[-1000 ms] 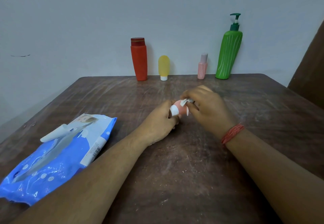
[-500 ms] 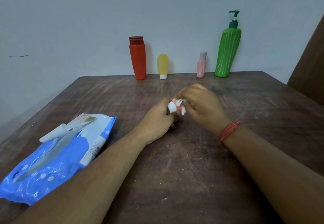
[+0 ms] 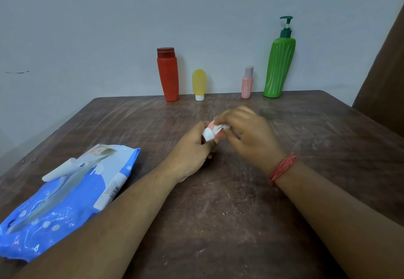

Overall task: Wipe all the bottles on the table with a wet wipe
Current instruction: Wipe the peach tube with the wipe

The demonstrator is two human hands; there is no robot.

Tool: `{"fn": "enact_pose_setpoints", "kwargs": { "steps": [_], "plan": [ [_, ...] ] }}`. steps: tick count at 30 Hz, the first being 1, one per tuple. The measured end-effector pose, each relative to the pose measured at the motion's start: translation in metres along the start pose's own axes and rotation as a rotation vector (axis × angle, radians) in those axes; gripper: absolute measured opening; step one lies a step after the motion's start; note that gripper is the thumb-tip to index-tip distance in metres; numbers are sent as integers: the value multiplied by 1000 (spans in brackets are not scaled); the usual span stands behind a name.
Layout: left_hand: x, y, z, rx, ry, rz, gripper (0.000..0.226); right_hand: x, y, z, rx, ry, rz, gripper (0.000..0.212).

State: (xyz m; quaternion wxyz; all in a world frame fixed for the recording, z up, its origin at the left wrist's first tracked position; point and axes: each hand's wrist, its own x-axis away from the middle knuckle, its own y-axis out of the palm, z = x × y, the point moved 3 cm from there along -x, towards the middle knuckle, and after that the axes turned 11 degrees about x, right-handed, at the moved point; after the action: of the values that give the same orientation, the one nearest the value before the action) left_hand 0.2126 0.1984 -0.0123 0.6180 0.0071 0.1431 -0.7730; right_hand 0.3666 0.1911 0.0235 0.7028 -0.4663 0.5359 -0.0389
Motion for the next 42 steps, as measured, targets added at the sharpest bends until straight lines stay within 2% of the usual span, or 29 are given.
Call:
{"fn": "enact_pose_setpoints", "kwargs": {
  "steps": [2, 7, 11, 14, 15, 19, 23, 24, 28, 29, 32, 34, 36, 39, 40, 42],
  "plan": [
    [0, 0, 0, 19, -1, -2, 16, -1, 5, -7, 8, -108, -57, 27],
    [-1, 0, -1, -5, 11, 17, 17, -2, 1, 13, 100, 43, -6, 30],
    [-2, 0, -3, 84, 16, 26, 17, -2, 6, 1, 81, -61, -27, 33],
    [-3, 0, -3, 26, 8, 14, 22, -4, 0, 21, 108, 114, 67, 33],
    [-3, 1, -3, 23, 12, 13, 22, -3, -2, 20, 96, 112, 73, 30],
    [-1, 1, -3, 96, 36, 7, 16, -1, 5, -11, 43, -147, -66, 30],
    [0, 1, -1, 4, 0, -1, 23, -3, -4, 21, 103, 111, 70, 30],
    [0, 1, 0, -5, -2, -6, 22, -2, -5, 19, 92, 121, 70, 28],
    [1, 2, 0, 86, 5, 1, 16, -2, 1, -13, 26, -135, -57, 31],
    [1, 2, 0, 72, -3, 8, 18, -4, 1, -8, 47, -113, -58, 31],
    [2, 1, 1, -38, -14, -1, 25, -5, -7, 24, 138, 148, 49, 27],
    [2, 2, 2, -72, -12, -8, 25, -2, -9, 28, 152, 216, 97, 26],
    [2, 2, 2, -28, -8, 8, 22, -4, -5, 10, 99, 121, 95, 25],
    [1, 2, 0, 117, -3, 15, 17, -4, 5, -17, 54, -131, -34, 27],
    [1, 2, 0, 125, -4, 12, 16, -5, 5, -13, 67, -134, -43, 27],
    [0, 1, -1, 95, -5, -8, 17, -6, 1, 9, 115, -14, 21, 30]
  ]
}}
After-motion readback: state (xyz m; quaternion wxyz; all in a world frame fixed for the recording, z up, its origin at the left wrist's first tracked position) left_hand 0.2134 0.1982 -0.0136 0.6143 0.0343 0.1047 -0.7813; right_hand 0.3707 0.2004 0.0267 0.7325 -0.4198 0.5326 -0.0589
